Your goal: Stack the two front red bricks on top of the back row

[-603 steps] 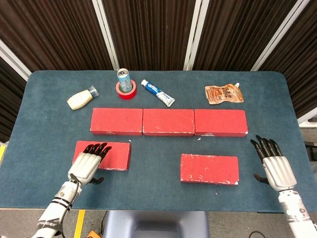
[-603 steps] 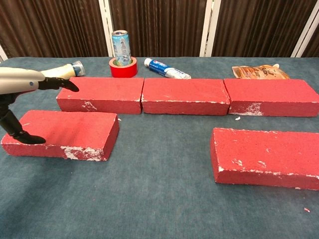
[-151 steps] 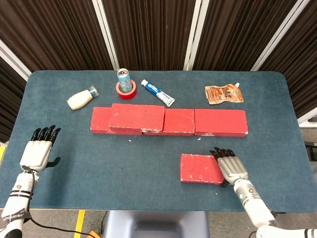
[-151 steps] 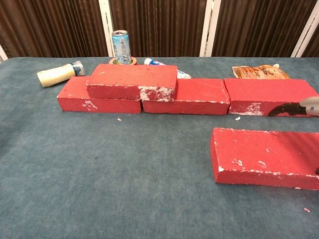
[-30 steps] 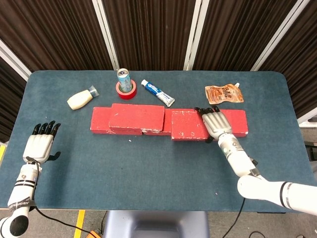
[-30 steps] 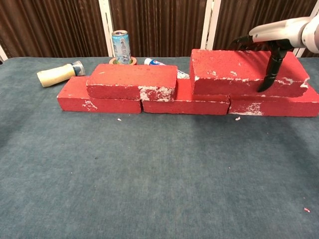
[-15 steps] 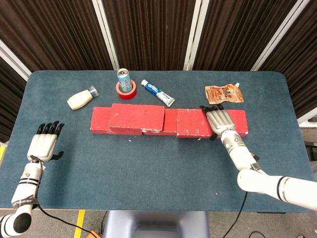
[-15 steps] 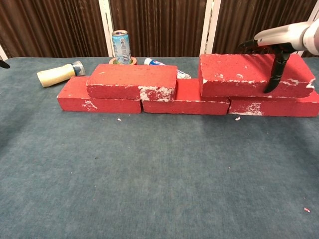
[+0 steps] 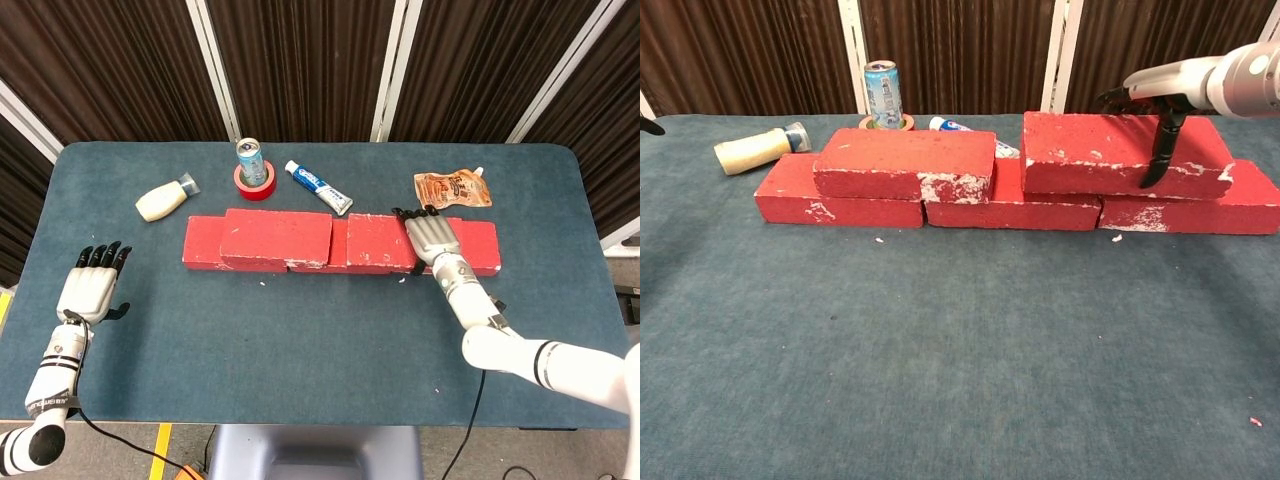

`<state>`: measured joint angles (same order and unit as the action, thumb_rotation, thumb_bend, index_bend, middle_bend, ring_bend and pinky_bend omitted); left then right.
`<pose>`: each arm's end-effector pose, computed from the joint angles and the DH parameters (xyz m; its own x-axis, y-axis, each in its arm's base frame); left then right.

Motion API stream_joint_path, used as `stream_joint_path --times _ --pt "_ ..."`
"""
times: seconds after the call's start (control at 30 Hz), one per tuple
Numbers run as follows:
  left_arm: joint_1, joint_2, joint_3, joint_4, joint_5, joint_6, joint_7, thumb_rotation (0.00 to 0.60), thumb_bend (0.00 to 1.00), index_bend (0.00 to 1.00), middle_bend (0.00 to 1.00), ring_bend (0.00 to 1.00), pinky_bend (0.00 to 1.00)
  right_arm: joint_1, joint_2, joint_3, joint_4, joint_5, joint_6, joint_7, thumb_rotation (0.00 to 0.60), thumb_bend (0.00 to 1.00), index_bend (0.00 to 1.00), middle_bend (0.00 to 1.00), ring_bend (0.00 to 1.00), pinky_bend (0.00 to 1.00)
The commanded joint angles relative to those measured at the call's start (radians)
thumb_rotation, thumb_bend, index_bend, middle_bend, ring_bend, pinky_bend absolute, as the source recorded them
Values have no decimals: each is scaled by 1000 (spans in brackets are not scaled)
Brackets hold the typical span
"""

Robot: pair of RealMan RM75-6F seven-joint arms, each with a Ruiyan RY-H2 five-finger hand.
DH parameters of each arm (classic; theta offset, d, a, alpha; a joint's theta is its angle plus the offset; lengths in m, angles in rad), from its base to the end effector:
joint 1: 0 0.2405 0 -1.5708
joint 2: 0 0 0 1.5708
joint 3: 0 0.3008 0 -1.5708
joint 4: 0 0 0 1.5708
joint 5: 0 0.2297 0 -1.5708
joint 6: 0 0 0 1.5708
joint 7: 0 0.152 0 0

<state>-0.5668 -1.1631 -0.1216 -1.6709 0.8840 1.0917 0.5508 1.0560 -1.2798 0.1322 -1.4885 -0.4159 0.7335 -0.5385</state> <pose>-0.2977 0.3563 0.1137 0.6309 0.2359 0.7391 0.7628 -0.0145 -0.6465 -0.1711 -0.4746 0.0497 0.5013 -0.4153 0.7591 -0.8599 -0.1421 0.4902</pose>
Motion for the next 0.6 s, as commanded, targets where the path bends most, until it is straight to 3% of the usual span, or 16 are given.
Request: stream_joint_path --times 0.03,0.6 --pt "-3 0 1 4 -4 -4 0 600 262 0 0 0 0 13 -13 -6 24 16 -16 7 600 37 140 321 233 0" --pt "-4 3 6 29 -2 -13 -28 600 261 0 0 0 0 71 -70 -28 88 62 -50 23 600 37 141 321 233 0"
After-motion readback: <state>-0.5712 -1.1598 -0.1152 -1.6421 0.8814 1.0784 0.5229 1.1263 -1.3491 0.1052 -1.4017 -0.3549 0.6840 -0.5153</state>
